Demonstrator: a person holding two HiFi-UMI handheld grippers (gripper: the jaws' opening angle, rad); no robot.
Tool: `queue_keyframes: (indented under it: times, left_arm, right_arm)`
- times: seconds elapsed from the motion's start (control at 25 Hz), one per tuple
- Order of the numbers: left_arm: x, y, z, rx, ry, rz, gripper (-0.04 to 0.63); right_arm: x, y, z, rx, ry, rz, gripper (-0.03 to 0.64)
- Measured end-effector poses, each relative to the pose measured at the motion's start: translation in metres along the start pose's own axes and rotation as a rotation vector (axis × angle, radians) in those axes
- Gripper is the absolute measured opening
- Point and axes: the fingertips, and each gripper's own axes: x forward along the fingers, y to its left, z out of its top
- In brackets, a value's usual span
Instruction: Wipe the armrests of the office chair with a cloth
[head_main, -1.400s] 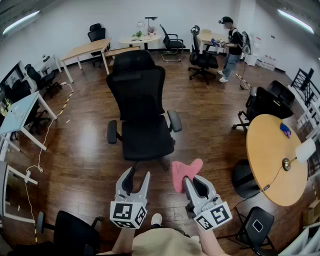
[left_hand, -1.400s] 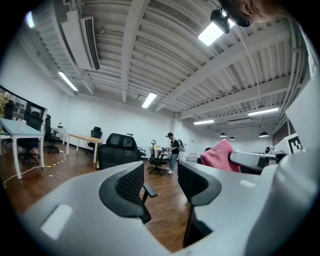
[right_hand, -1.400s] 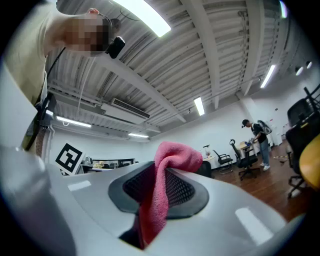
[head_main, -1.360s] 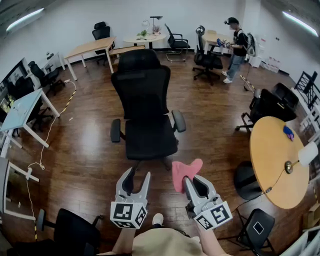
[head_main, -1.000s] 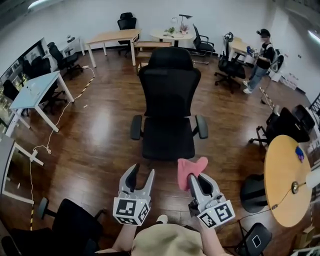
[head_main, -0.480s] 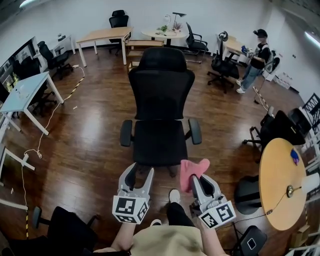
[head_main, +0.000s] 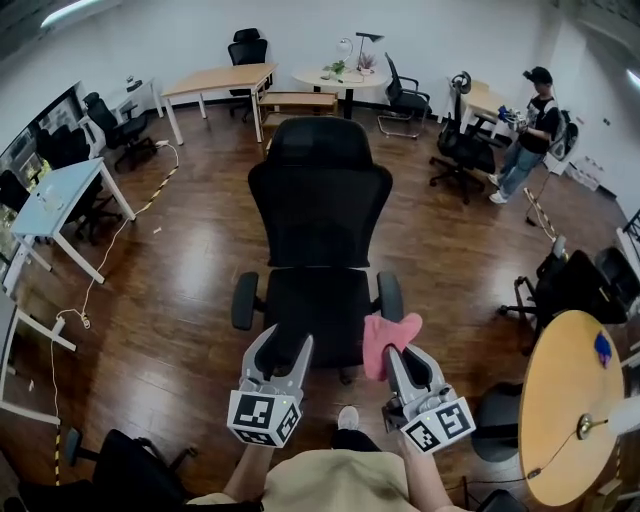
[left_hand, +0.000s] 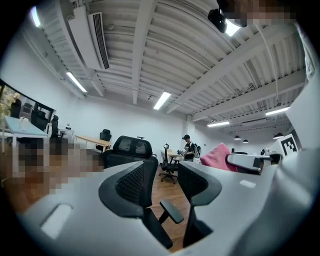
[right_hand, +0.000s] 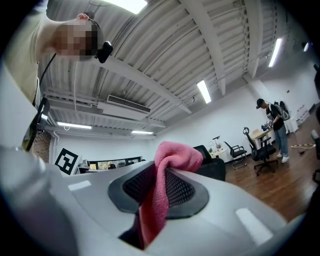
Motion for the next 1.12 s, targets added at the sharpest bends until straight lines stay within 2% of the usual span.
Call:
queue_keyframes:
  times: [0.24, 0.44, 0.76, 0.92, 1.12]
  left_arm:
    - [0.068, -0.004, 0.004, -0.002, 0.012, 0.020, 0.192]
    - [0.104, -0.006, 0.002, 0.019, 0.029, 0.043, 0.193]
    - [0.130, 0.024, 0.002, 0.010, 0.058, 0.070, 0.193]
    - [0.143, 0.056, 0.003, 0.015, 0.062, 0.045, 0.192]
    - [0.165, 0.079, 0.014, 0.070, 0.047, -0.051, 0.195]
  right_arm:
    - [0.033, -0.059, 0.003, 0.032, 0.006, 0.032, 0.066]
    - [0.049, -0.098, -0.001, 0.070, 0.031, 0.052, 0.066]
    - [0.090, -0.110, -0.010, 0.093, 0.063, 0.072, 0.066]
    - [0.122, -0.099, -0.019, 0.084, 0.065, 0.062, 0.066]
    - [0.148, -0.098, -0.022, 0.084, 0.038, -0.030, 0.066]
